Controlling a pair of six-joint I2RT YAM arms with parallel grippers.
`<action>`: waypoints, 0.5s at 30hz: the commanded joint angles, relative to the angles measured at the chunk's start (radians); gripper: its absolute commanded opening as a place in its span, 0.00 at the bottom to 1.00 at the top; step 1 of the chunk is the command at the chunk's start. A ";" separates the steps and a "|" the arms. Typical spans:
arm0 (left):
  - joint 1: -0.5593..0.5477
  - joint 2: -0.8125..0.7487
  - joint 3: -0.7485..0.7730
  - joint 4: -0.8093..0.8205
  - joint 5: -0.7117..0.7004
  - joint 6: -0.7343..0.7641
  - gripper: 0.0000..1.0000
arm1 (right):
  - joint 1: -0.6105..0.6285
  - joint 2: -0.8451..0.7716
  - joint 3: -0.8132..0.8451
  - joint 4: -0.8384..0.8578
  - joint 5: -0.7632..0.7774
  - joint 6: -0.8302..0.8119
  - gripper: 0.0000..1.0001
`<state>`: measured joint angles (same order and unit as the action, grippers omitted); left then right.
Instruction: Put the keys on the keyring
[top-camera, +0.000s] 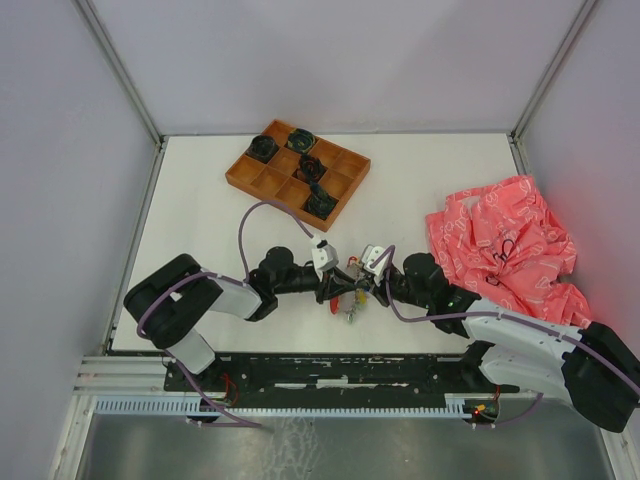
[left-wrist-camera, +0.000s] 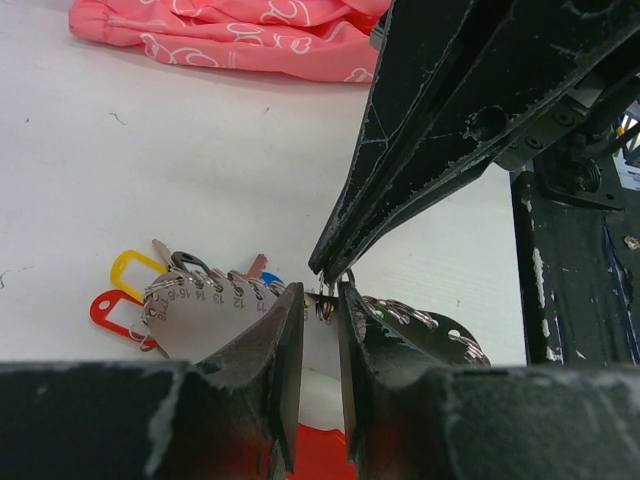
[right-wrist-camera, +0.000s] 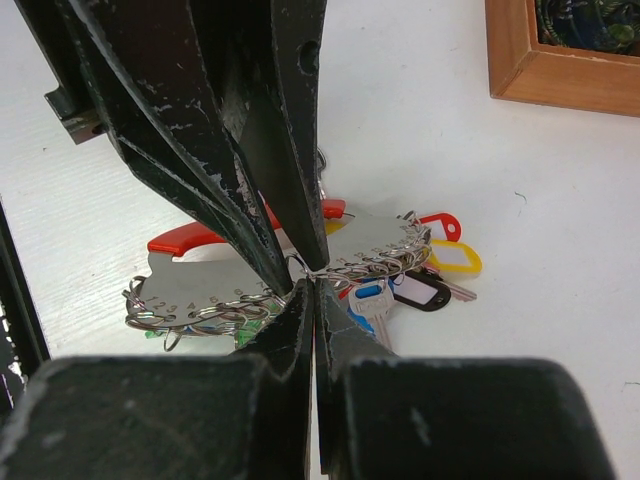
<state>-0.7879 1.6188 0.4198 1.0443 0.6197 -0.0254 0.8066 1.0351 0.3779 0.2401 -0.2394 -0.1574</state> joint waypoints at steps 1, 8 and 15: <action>-0.007 -0.001 0.027 0.000 0.029 0.023 0.27 | -0.003 -0.034 -0.002 0.094 -0.008 0.004 0.01; -0.008 -0.005 0.023 -0.015 0.036 0.032 0.27 | -0.002 -0.050 -0.009 0.097 -0.008 0.000 0.01; -0.006 -0.001 0.034 -0.011 0.054 0.018 0.23 | -0.003 -0.046 -0.013 0.106 -0.024 -0.001 0.01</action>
<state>-0.7879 1.6188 0.4202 1.0187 0.6395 -0.0250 0.8066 1.0134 0.3603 0.2466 -0.2401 -0.1577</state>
